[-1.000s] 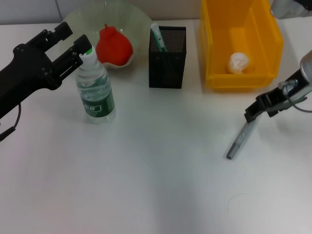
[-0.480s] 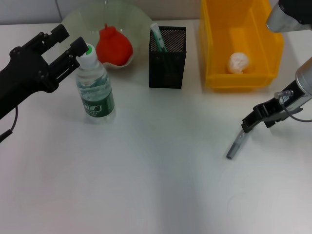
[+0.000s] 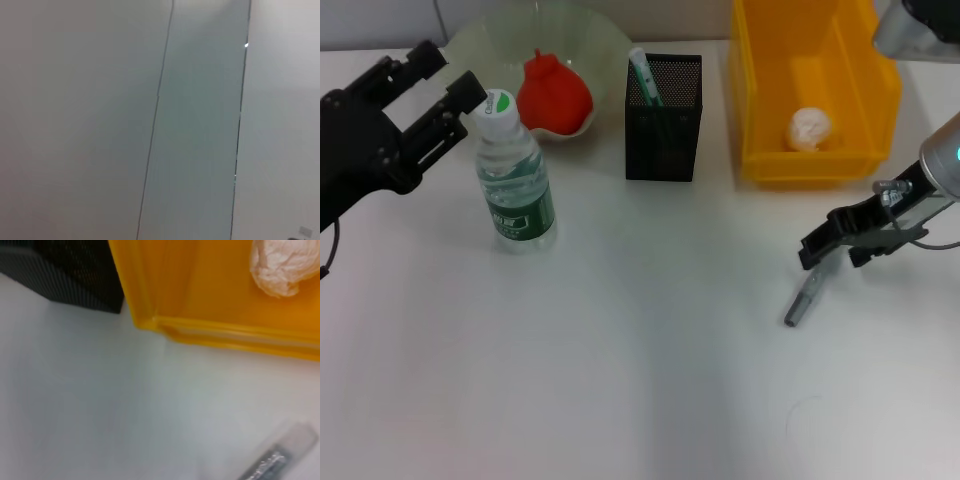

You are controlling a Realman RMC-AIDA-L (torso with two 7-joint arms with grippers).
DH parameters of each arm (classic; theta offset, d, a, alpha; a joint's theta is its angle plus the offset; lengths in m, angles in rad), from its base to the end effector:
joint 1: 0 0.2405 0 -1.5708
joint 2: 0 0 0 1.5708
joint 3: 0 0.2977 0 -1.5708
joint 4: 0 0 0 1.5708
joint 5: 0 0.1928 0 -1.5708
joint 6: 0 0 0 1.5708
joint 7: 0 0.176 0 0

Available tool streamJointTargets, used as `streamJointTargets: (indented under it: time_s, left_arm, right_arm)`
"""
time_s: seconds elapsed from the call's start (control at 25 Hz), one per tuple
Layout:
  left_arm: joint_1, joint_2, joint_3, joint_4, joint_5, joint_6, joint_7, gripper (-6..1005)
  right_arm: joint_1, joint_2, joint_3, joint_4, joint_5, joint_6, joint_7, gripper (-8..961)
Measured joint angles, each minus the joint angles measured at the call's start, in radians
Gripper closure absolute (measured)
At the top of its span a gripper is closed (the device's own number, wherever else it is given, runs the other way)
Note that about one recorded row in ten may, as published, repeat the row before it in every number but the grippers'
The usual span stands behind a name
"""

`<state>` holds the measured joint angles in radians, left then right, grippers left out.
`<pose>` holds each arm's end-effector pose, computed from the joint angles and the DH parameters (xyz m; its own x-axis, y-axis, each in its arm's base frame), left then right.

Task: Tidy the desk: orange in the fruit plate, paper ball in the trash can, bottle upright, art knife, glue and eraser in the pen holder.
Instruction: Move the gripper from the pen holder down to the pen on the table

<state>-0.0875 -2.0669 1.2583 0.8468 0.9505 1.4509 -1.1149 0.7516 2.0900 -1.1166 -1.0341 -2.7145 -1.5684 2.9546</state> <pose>-0.2645 0.2844 0.0101 0.5132 -0.0240 0.8580 0.5414 -0.7666 -0.3453 0.2550 0.3856 -0.0494 0.2319 -0.9727 0.0097 -0.8632 -0.2104 -0.4590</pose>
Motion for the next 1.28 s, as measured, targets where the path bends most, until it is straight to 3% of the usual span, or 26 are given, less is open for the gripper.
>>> streamJointTargets:
  time_s: [0.2,0.44,0.72,1.28]
  left_arm:
    - [-0.018,0.011,-0.023,-0.005,0.001,0.015,0.013,406]
    - [-0.058,0.026,-0.045,-0.057,0.001,0.028,0.02,405]
    - [-0.063,0.02,-0.049,-0.069,0.002,0.029,0.031,405]
    - [-0.052,0.01,-0.054,-0.069,0.002,0.03,0.038,404]
  right_arm:
    - [0.001,-0.003,0.066,0.064,0.031,0.026,0.001,269]
    - [-0.004,-0.008,0.121,0.069,0.028,-0.034,0.003,268]
    - [0.001,-0.012,0.175,0.07,-0.048,-0.061,0.003,268]
    - [0.006,-0.012,0.172,0.092,-0.056,0.011,0.0,269]
